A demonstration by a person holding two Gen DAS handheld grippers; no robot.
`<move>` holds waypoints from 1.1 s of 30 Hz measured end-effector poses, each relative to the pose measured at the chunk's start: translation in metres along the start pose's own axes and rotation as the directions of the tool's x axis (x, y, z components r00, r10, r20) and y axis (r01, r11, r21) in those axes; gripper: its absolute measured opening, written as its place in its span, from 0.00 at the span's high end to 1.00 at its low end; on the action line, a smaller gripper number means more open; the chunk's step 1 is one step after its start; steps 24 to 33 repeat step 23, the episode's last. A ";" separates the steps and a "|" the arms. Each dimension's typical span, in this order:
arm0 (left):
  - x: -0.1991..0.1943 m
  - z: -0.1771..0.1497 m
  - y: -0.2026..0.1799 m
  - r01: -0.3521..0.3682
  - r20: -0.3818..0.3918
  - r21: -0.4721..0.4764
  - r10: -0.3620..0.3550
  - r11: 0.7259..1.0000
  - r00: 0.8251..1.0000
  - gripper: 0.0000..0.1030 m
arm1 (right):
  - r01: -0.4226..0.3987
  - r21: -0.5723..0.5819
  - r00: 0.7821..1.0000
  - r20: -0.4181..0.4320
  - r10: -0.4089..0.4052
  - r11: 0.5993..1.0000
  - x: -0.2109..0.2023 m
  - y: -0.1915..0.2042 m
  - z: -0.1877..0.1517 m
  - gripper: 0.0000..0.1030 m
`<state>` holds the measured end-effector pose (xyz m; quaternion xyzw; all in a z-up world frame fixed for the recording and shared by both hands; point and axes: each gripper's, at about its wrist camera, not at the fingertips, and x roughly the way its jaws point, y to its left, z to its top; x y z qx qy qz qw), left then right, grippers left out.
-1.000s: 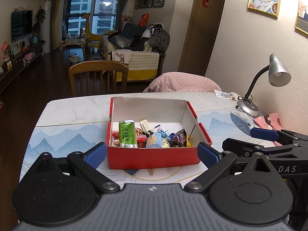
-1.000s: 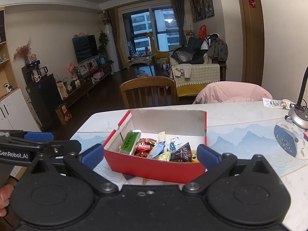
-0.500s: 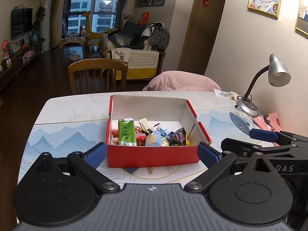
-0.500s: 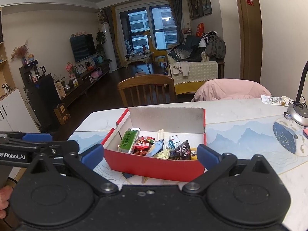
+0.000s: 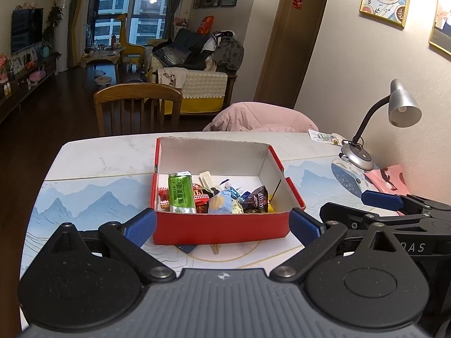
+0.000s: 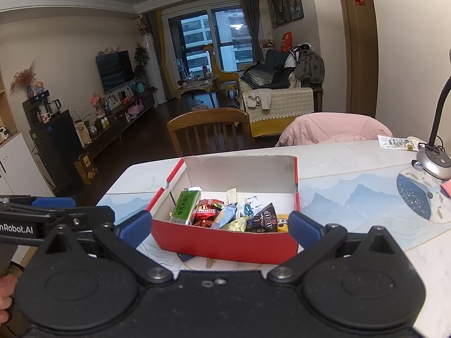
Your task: Organize snacks
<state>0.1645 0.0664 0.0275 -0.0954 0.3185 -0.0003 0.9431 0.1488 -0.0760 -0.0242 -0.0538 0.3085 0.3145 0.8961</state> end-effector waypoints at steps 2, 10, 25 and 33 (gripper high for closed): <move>0.000 0.000 0.001 0.001 0.000 0.004 -0.001 1.000 1.000 0.02 | 0.006 0.003 1.000 -0.002 -0.006 1.000 0.000 0.003 -0.001 0.00; -0.006 -0.002 0.007 0.021 0.010 0.021 -0.022 1.000 1.000 0.02 | 0.038 0.010 0.999 0.008 -0.038 0.999 -0.008 0.011 -0.005 0.00; -0.011 -0.003 0.016 0.067 -0.009 0.045 -0.066 0.997 0.998 0.02 | 0.104 0.037 0.994 0.021 -0.104 0.994 -0.017 0.026 -0.014 0.00; -0.011 -0.003 0.016 0.067 -0.009 0.045 -0.066 0.997 0.998 0.02 | 0.104 0.037 0.994 0.021 -0.104 0.994 -0.017 0.026 -0.014 0.00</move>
